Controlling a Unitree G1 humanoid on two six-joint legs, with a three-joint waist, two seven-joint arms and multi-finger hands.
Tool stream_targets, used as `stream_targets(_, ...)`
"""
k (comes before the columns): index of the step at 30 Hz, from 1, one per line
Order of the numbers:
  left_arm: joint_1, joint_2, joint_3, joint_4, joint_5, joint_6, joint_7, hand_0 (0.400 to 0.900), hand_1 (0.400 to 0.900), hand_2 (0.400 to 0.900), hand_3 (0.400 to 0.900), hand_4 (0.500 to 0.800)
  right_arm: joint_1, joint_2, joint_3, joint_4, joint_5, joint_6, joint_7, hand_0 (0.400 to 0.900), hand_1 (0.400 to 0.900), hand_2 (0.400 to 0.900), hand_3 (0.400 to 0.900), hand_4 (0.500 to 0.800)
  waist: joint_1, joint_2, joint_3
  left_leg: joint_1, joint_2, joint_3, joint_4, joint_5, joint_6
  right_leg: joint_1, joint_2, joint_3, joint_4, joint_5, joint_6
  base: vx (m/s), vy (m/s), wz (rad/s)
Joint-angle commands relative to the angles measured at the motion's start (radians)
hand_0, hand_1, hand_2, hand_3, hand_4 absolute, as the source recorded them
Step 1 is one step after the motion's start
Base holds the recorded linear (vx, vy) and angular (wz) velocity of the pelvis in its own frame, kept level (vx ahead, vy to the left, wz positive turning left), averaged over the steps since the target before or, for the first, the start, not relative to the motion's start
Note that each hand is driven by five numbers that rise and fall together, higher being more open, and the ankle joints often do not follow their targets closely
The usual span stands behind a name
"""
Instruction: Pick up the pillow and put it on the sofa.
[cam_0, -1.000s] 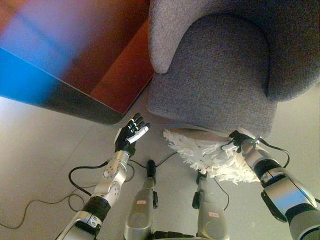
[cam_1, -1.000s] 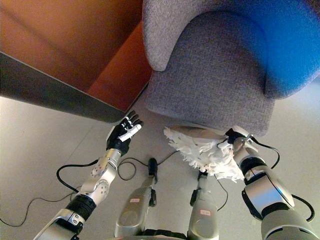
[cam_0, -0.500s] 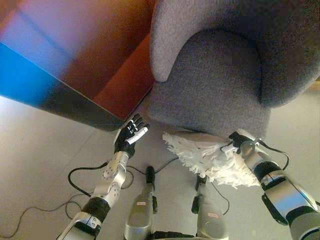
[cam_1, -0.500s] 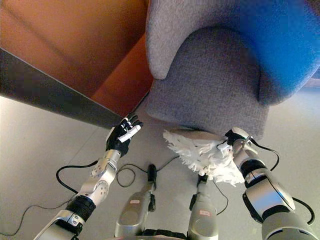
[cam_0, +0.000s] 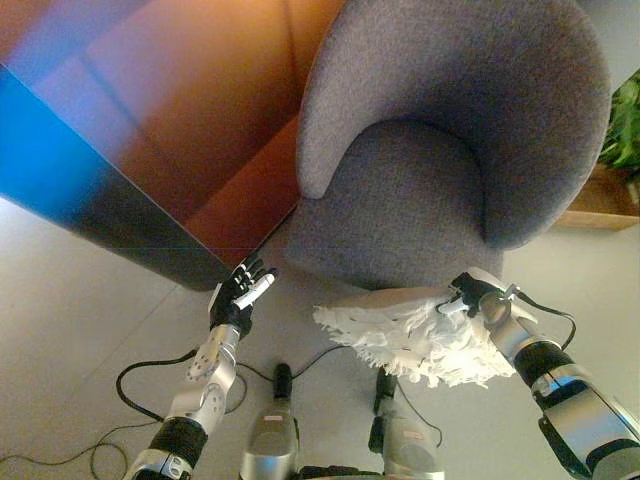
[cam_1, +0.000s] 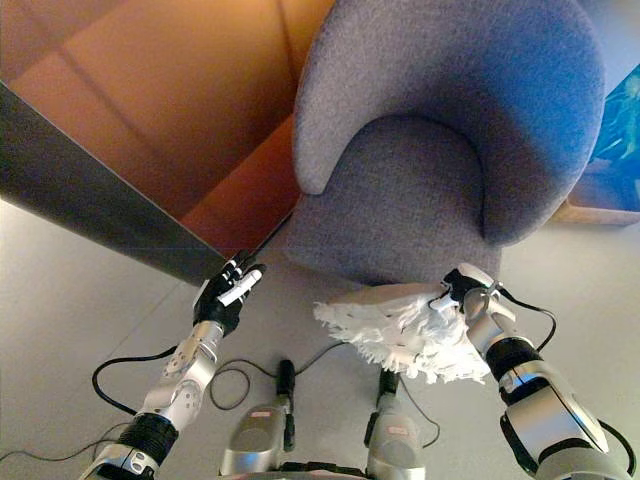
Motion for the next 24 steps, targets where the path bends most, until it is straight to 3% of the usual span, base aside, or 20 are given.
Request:
stream_targets(1, 0.053, 0.009, -0.038, -0.037, 0.063, -0.046, -0.034, 0.900, 0.900, 0.900, 0.900, 0.800, -0.020, -0.131, -0.008, -0.088, -0.069, -0.015, -0.034, 0.400, 0.400, 0.400, 0.400, 0.500, 0.018, -0.041, -0.241, 0.000, 0.020, -0.062, 0.008, -0.025, -0.013, 0.041, -0.079, -0.025, 0.014, -0.007, 0.097, 0.08, 0.014, 0.00)
stream_targets(10, 0.070, 0.004, -0.022, 0.012, 0.073, -0.041, -0.041, 0.900, 0.900, 0.900, 0.900, 0.800, -0.046, -0.163, -0.010, -0.157, -0.121, -0.008, 0.024, 0.400, 0.400, 0.400, 0.400, 0.500, 0.015, -0.056, -0.312, 0.027, 0.028, -0.055, 0.004, -0.028, -0.010, 0.069, -0.080, -0.031, 0.013, -0.008, 0.103, 0.04, 0.009, 0.00)
stream_targets(24, 0.092, 0.009, -0.031, 0.021, 0.065, -0.027, -0.065, 0.900, 0.900, 0.900, 0.900, 0.800, -0.207, -0.245, -0.002, -0.165, -0.109, -0.029, 0.033, 0.400, 0.400, 0.400, 0.400, 0.500, 0.029, -0.069, -0.366, 0.033, 0.034, -0.057, 0.000, -0.025, -0.013, 0.080, -0.080, -0.046, 0.010, -0.005, 0.107, 0.02, 0.003, 0.01)
